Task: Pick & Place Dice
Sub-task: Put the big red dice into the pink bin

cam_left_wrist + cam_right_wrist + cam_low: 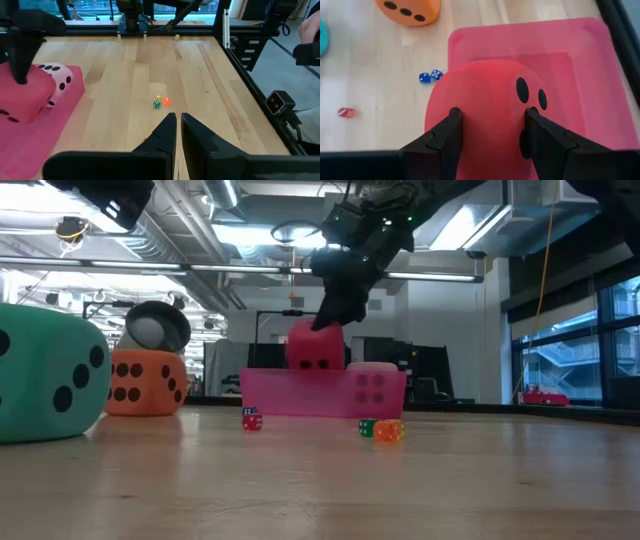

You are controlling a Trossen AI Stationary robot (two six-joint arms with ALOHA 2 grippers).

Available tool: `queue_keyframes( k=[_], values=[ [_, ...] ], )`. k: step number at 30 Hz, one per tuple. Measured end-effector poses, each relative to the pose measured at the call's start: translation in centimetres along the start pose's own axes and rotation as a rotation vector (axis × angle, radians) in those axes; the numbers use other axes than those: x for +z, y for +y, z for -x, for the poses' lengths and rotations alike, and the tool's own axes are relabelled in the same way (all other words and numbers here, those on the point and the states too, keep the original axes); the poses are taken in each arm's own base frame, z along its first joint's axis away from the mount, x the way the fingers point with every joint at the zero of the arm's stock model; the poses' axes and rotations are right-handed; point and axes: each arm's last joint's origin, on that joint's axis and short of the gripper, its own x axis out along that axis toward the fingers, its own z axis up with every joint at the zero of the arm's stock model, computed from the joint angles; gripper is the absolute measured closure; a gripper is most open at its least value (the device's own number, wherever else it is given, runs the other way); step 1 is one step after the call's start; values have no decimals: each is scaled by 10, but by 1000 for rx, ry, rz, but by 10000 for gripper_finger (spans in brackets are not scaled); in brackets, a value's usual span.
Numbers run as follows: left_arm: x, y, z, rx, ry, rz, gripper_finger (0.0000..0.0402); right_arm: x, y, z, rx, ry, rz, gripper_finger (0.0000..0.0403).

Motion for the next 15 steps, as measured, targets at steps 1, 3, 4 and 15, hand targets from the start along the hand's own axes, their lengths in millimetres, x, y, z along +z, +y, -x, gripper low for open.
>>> queue_keyframes(
  k=[1,3,4,15],
  values=[
    [0,0,0,0,0,0,380,1,0,0,4,-11,2,215],
    [0,0,0,0,1,0,380,2,0,-2,5,-17,3,215],
    [0,0,0,0,1,0,380,1,-1,-3,7,-6,-1,215],
    [0,0,0,0,1,0,380,-6,-2,-20,60,36,-28,204]
  ],
)
